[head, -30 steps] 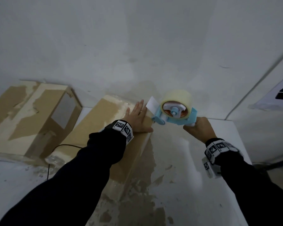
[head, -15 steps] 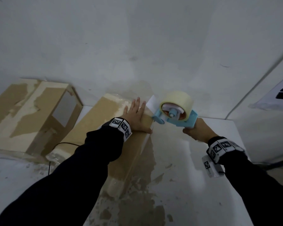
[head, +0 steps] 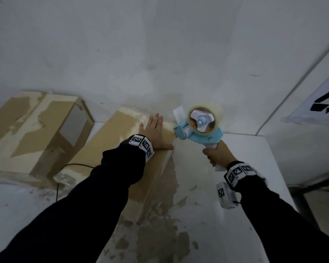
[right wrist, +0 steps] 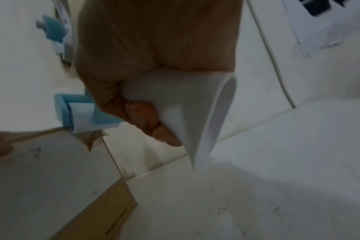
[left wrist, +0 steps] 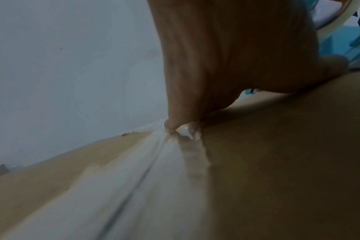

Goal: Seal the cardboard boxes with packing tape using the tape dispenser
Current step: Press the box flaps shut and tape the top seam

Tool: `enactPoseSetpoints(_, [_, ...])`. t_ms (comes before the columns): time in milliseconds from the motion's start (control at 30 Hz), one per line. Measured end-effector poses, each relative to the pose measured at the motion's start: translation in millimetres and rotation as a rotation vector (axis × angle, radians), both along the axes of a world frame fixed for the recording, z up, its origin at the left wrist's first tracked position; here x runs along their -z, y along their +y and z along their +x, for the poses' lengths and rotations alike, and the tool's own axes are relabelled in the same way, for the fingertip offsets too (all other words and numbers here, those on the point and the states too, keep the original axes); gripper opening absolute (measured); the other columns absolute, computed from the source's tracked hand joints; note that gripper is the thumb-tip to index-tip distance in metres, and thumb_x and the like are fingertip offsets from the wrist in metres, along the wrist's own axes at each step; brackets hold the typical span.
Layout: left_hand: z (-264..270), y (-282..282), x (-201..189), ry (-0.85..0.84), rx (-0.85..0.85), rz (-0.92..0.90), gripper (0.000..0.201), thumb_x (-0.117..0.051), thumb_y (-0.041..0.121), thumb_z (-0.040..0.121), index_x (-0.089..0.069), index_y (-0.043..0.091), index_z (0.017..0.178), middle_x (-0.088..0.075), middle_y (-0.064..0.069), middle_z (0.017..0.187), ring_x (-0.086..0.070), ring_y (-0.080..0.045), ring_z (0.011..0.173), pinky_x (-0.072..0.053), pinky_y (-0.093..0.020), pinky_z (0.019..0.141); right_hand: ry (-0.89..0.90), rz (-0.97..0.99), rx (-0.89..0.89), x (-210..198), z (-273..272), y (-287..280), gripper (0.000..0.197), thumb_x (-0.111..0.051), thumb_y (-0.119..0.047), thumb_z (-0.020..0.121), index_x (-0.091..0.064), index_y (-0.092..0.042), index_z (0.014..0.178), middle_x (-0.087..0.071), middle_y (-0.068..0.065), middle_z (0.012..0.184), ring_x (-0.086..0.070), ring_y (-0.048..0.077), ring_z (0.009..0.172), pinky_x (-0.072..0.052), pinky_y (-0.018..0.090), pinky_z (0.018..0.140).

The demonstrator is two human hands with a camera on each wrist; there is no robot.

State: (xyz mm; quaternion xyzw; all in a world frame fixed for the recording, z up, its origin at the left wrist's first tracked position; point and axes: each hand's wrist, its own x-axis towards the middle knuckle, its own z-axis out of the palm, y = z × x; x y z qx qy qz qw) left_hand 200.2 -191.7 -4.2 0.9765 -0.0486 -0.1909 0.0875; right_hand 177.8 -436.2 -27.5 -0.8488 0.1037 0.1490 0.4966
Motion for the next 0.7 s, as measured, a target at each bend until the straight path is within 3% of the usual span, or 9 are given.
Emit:
enactPoseSetpoints(100, [-6.9, -4.7, -1.5, 0.012, -0.020, -0.012, 0.112, -0.058, 0.066, 0.074, 0.014, 0.021, 0.148, 0.025, -0.002, 0.155, 0.017, -0.024, 0.145, -0.002, -0.054, 0.116, -0.030, -0.069, 0.024, -2.6, -5.0, 3.2, 0.015, -0.058, -0.003, 0.078, -0.047, -0.005, 0.068, -0.048, 0.011, 0.052, -0.043, 0.022, 0.041, -0.037, 0.026, 0.043])
enactPoseSetpoints(233, [-14.2, -8.7, -0.7, 0.020, 0.002, -0.005, 0.089, -0.053, 0.061, 0.082, 0.007, 0.043, 0.146, 0.027, -0.008, 0.154, 0.015, -0.031, 0.144, -0.007, -0.058, 0.114, -0.014, -0.017, 0.091, 2.9, -24.4, 17.4, 0.022, -0.056, -0.003, 0.078, -0.043, -0.006, 0.061, -0.046, 0.011, 0.051, -0.042, 0.022, 0.039, -0.037, 0.025, 0.042])
enactPoseSetpoints(333, [-14.1, -10.4, -2.0, 0.021, 0.013, 0.026, 0.085, -0.051, 0.060, 0.083, 0.006, 0.046, 0.145, 0.026, -0.008, 0.154, 0.014, -0.031, 0.145, -0.008, -0.059, 0.113, -0.027, 0.029, 0.107, 6.7, -37.5, 22.9, 0.023, -0.056, -0.002, 0.079, -0.042, -0.007, 0.060, -0.045, 0.011, 0.051, -0.040, 0.022, 0.039, -0.037, 0.026, 0.043])
enactPoseSetpoints(433, [-13.1, -10.5, -3.8, 0.012, 0.034, 0.029, 0.086, -0.052, 0.058, 0.083, 0.005, 0.043, 0.146, 0.024, -0.008, 0.155, 0.011, -0.031, 0.145, -0.010, -0.058, 0.114, -0.095, -0.106, 0.084, 3.7, -38.1, 15.1, 0.019, -0.057, -0.005, 0.076, -0.047, -0.004, 0.060, -0.051, 0.013, 0.053, -0.044, 0.023, 0.040, -0.039, 0.025, 0.042])
enactPoseSetpoints(567, [-10.8, -10.3, -3.2, -0.014, 0.029, 0.024, 0.100, -0.056, 0.058, 0.081, 0.007, 0.022, 0.149, 0.018, -0.004, 0.157, 0.007, -0.026, 0.146, -0.013, -0.055, 0.115, -0.186, -0.317, -0.043, -1.4, -31.3, 0.4, 0.019, -0.058, -0.005, 0.078, -0.045, -0.010, 0.064, -0.051, 0.006, 0.059, -0.046, 0.020, 0.050, -0.037, 0.025, 0.052])
enactPoseSetpoints(633, [-9.0, -9.4, -2.5, -0.014, 0.037, 0.016, 0.101, -0.056, 0.058, 0.081, 0.008, 0.019, 0.149, 0.018, -0.004, 0.157, 0.007, -0.025, 0.146, -0.013, -0.054, 0.115, -0.214, -0.387, -0.099, -2.0, -27.3, -5.3, 0.025, -0.058, -0.004, 0.078, -0.042, -0.015, 0.062, -0.051, 0.004, 0.061, -0.048, 0.019, 0.053, -0.037, 0.025, 0.054])
enactPoseSetpoints(700, [-7.7, -8.2, -1.7, -0.013, 0.042, 0.011, 0.102, -0.057, 0.058, 0.080, 0.008, 0.019, 0.149, 0.017, -0.004, 0.157, 0.007, -0.025, 0.146, -0.013, -0.055, 0.115, -0.233, -0.417, -0.156, -1.4, -20.2, -11.8, 0.016, -0.059, -0.003, 0.077, -0.048, -0.011, 0.068, -0.057, 0.009, 0.071, -0.055, 0.025, 0.063, -0.038, 0.025, 0.057])
